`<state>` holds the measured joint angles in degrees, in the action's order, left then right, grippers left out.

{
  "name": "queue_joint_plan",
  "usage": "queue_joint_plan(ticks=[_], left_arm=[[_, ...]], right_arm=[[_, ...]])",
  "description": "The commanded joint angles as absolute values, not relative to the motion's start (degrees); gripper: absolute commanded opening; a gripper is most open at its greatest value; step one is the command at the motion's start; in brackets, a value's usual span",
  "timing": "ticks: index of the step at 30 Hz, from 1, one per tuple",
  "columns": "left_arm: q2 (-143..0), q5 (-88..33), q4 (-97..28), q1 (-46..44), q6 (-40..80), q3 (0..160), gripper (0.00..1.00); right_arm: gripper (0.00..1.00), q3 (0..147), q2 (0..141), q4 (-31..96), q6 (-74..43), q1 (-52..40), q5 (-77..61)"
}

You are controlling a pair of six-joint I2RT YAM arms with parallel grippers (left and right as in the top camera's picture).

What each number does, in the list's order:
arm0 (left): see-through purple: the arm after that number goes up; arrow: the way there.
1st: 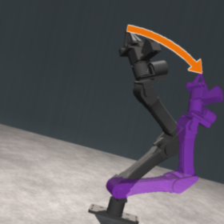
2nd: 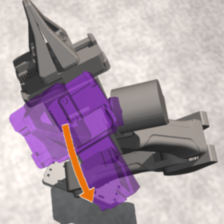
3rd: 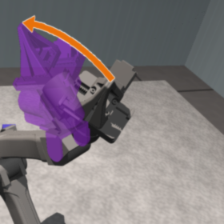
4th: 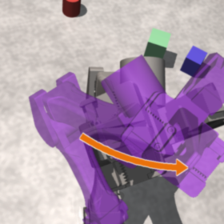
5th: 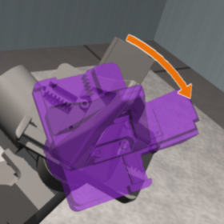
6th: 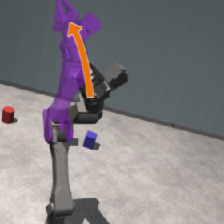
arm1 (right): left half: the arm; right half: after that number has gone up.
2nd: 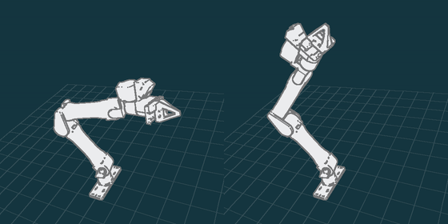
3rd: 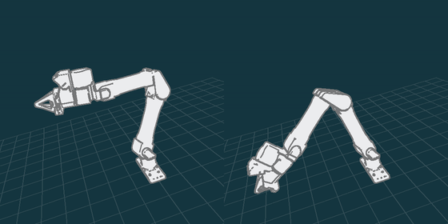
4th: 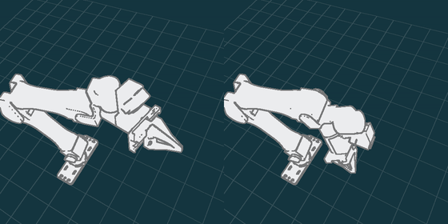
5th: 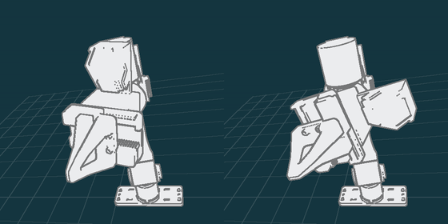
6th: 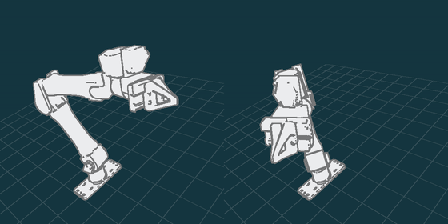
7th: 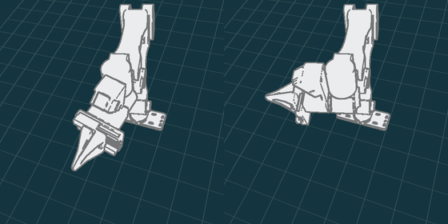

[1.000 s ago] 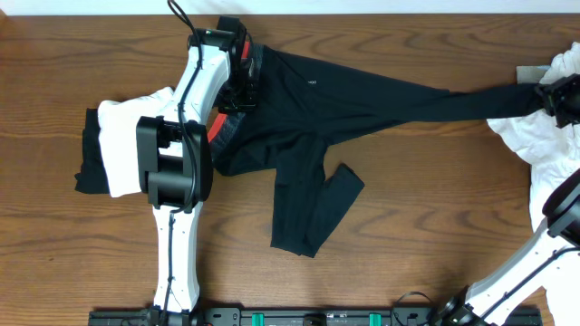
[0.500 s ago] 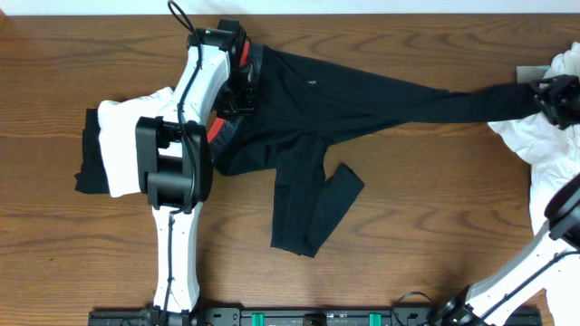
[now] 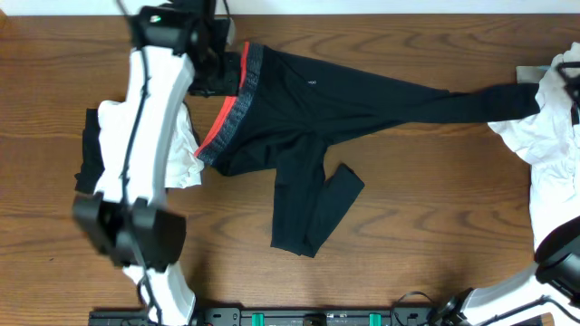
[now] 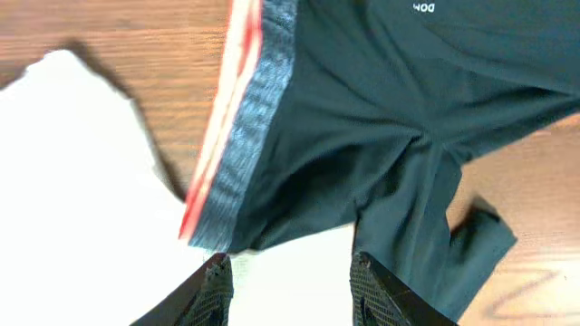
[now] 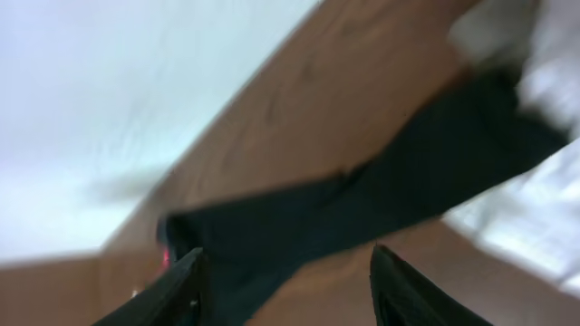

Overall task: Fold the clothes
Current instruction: 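Release the hems and move the right gripper to the pants middle, then grasp the loose pant leg with the right gripper and drag it rightward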

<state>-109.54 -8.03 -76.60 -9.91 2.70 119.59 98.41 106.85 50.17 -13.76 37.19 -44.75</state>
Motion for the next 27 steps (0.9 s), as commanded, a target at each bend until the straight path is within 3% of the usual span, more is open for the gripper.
queue_joint_plan(ticks=[1,6,13,18,27], left_arm=[[-106.1,-3.0,-79.0,-9.7,2.0,120.0,0.45],[-99.7,0.3,-82.4,-9.7,2.0,120.0,0.49],[-93.3,0.7,-83.5,-9.7,2.0,120.0,0.52],[-91.3,3.3,-83.7,-9.7,2.0,120.0,0.54],[-90.9,5.5,-84.8,-9.7,2.0,120.0,0.57]], right_arm=[[0.54,98.2,106.9,55.2,-6.3,30.0,-39.3],[0.52,98.2,106.9,63.4,-1.0,16.5,-26.6],[0.68,96.8,107.0,68.5,-0.8,-2.6,-10.3],[0.72,90.9,107.1,66.3,-1.2,-14.5,-3.9],[0.70,78.5,107.1,63.5,-5.2,-24.9,-8.8]])
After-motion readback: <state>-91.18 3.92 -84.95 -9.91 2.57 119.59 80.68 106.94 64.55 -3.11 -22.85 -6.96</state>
